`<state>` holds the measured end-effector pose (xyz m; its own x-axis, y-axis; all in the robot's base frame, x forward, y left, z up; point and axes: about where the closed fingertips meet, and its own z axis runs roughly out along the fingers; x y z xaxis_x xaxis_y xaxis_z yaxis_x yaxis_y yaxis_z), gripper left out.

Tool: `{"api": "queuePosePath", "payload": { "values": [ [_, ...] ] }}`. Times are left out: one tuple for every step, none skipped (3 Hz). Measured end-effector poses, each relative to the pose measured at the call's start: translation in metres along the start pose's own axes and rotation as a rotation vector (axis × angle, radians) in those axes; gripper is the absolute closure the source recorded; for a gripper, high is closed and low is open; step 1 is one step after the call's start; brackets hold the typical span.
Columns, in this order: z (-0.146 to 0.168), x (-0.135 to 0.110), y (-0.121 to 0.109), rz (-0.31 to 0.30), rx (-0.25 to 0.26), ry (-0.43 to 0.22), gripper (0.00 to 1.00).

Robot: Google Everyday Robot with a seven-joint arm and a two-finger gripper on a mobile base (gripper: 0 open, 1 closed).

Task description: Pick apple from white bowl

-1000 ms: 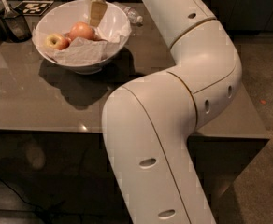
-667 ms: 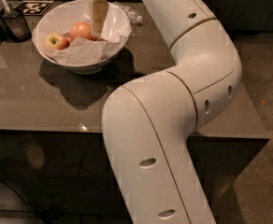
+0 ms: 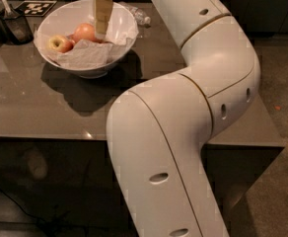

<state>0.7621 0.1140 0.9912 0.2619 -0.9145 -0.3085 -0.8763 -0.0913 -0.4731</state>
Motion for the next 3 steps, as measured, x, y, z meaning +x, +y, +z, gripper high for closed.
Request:
{"api": "queuePosePath", "payload": {
  "values": [
    [-0.0084,-0.0055,0.007,0.045,-0.009,0.004,0.0],
    [-0.0104,-0.0068,0.0095,0.059,-0.012,0.005,0.0],
    [-0.0073,-0.0067,0.0077,0.066,-0.006,0.014,0.0]
  ]
}}
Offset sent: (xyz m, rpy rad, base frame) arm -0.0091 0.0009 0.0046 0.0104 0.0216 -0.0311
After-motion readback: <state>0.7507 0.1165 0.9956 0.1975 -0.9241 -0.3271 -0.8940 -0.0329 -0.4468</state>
